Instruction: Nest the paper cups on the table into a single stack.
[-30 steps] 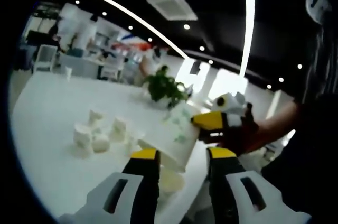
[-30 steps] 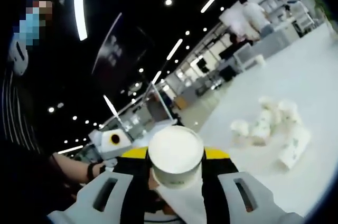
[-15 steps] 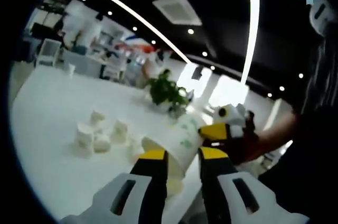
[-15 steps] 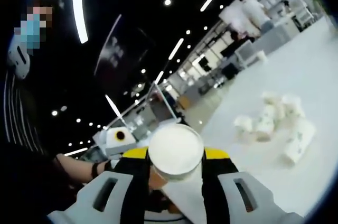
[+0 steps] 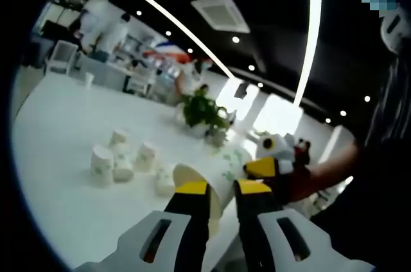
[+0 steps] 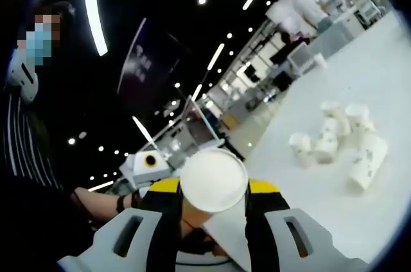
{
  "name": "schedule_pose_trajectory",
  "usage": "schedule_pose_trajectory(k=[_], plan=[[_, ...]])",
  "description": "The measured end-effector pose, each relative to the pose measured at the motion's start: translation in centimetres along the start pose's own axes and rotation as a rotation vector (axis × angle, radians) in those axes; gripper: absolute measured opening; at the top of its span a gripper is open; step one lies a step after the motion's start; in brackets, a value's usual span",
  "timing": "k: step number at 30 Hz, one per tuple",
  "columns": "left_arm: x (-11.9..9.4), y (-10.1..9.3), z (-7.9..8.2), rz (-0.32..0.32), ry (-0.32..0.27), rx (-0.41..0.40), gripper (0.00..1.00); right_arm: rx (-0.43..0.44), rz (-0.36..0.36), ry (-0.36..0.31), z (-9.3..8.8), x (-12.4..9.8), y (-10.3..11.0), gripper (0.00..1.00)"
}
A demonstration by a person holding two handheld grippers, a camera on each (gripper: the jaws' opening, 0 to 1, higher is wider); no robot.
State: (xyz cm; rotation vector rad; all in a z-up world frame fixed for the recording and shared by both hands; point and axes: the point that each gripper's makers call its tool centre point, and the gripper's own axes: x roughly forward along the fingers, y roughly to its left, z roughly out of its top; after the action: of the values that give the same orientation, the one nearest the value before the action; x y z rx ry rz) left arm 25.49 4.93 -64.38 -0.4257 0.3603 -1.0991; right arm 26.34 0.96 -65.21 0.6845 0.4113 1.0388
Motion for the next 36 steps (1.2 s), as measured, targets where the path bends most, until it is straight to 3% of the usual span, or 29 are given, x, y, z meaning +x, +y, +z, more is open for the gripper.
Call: schedule_pose_trajectory(k=[6,17,36], plan=[[-0.3,-0.7,0.6,-0.044,0.038,-0.028,0.09,0.049,0.052,-0.014,0.0,-0.1,0.5,0.35],[-0.5,-1.8,0.4,-0.096,0.11,0.035,0.07,0.109,0.098,-0.015,-0.8,-0.6,1.1,0.35],[-0.2,-3.1,0.1,-0.147,0.171,0.029,0.03,0.064,0.123,-0.027,-0.2,-1.0,1.6,0.37]])
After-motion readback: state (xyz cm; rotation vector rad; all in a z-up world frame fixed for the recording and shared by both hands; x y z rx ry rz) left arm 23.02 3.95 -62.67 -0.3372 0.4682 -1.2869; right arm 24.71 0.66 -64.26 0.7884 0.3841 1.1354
